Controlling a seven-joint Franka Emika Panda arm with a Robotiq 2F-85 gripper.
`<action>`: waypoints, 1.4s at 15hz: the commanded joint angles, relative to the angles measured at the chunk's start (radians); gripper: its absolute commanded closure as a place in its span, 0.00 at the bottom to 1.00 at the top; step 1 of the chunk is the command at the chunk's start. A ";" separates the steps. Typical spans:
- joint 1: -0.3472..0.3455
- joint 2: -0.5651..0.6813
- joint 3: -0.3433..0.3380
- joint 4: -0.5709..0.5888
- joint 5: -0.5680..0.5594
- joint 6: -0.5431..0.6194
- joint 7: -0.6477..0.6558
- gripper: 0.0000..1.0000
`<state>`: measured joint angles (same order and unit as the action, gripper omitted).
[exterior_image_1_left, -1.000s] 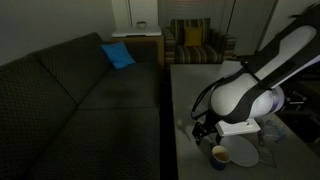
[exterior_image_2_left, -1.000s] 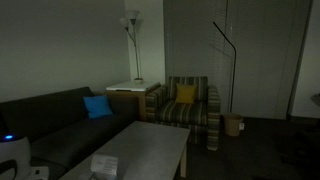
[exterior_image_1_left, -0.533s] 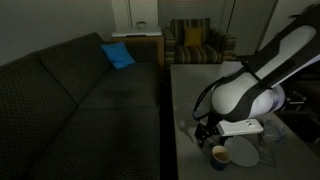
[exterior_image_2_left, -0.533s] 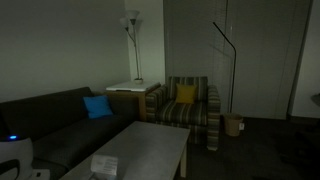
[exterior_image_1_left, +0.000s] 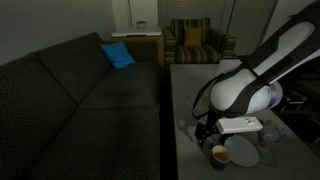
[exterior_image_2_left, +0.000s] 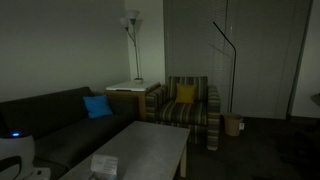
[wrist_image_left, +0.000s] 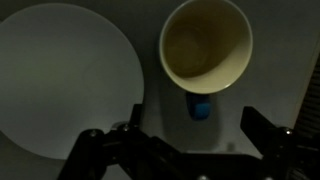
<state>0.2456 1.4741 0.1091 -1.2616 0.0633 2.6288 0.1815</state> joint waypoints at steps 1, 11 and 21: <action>0.004 0.000 -0.006 0.013 0.006 -0.014 -0.005 0.00; 0.003 0.000 -0.008 0.023 0.006 -0.036 -0.002 0.35; 0.005 0.000 -0.008 0.021 0.007 -0.040 0.001 0.76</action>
<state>0.2456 1.4740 0.1090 -1.2500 0.0633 2.6185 0.1815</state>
